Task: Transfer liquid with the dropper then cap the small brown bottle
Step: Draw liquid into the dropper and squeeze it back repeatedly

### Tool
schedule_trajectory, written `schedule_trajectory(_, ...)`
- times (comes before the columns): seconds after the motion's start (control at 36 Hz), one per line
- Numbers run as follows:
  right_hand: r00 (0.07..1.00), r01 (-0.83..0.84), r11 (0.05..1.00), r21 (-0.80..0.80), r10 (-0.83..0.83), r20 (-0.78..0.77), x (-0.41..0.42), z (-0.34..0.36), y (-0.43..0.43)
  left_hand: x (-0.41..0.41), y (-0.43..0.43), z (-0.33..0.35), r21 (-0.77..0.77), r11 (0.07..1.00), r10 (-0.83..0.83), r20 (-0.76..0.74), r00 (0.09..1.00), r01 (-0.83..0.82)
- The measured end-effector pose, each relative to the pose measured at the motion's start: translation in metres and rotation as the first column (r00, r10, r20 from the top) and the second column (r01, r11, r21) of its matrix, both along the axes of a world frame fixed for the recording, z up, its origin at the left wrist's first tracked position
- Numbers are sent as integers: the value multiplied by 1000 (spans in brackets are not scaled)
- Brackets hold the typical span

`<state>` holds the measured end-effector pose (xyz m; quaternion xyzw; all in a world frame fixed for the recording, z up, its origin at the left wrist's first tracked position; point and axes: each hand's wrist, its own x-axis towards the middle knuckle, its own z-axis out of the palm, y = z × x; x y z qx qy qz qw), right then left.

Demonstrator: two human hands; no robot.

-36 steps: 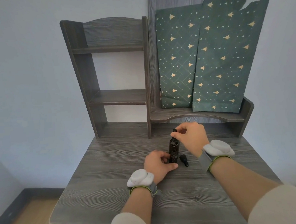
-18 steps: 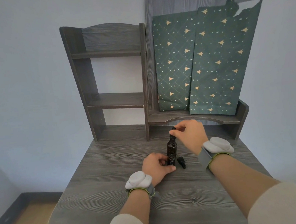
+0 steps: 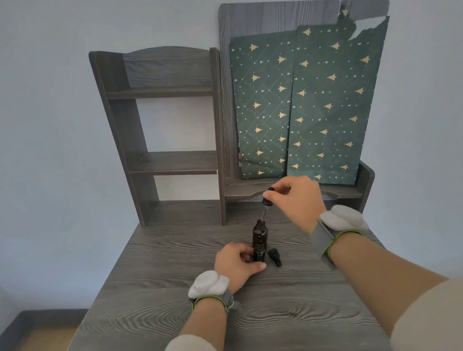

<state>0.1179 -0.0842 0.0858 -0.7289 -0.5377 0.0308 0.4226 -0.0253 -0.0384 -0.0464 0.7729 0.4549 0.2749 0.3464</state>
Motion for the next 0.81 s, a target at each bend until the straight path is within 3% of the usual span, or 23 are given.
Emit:
schedule_trajectory(0.31,999,19,999,43,-18,-28,1,3,-7,0,2,-1,-7,1000,-1,-17,1000,1)
schedule_trajectory(0.81,998,-27,999,-27,25,-53,1,-11,-9,1,4,-4,5,1000,2,-5,1000,-2)
